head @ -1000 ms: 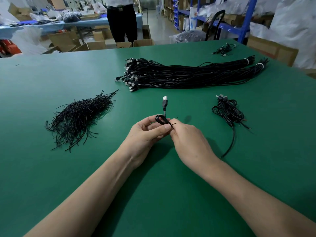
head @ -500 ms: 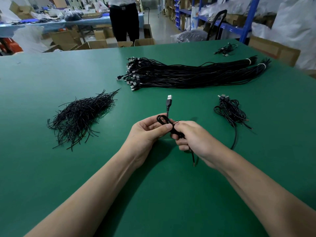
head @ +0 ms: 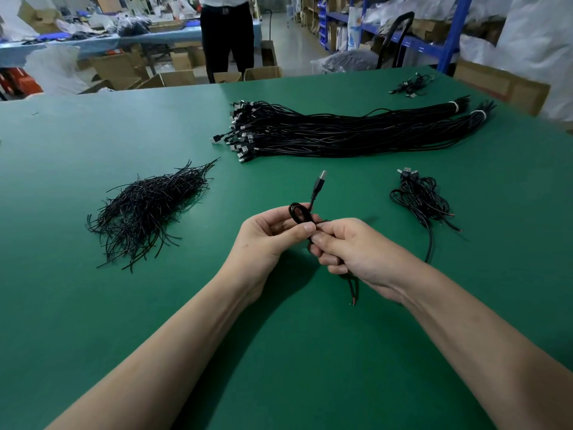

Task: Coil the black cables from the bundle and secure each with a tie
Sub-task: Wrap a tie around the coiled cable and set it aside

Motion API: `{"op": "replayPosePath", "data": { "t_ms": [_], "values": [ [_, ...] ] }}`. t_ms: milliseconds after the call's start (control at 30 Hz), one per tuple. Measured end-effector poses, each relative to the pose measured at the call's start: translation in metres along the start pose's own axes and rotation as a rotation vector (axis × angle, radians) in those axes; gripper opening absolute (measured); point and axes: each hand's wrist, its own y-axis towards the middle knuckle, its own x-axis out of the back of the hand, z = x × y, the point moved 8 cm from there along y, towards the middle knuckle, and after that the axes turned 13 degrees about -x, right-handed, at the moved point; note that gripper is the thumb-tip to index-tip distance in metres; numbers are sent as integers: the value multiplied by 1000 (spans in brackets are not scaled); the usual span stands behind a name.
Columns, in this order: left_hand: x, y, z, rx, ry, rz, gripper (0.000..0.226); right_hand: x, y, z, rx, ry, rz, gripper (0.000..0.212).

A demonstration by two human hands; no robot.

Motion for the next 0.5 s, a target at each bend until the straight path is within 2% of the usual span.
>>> {"op": "replayPosePath", "data": {
  "t_ms": [67, 200, 267, 400, 500],
  "values": [
    [1, 2, -1, -6, 2, -17, 34, -2, 0, 2, 3, 47, 26, 19],
    [4, 3, -1, -9, -55, -50, 30, -7, -2, 1, -63, 366, 228, 18],
    [4, 4, -1, -17, -68, -50, 28, -10, -2, -1, -95, 419, 270, 20],
    [5, 4, -3, -35, -48, -42, 30, -14, -1, -8, -159, 439, 323, 25],
    [3, 3, -4, -41, 4, -29, 35, -8, 4, -12, -114, 276, 187, 28]
  ]
}}
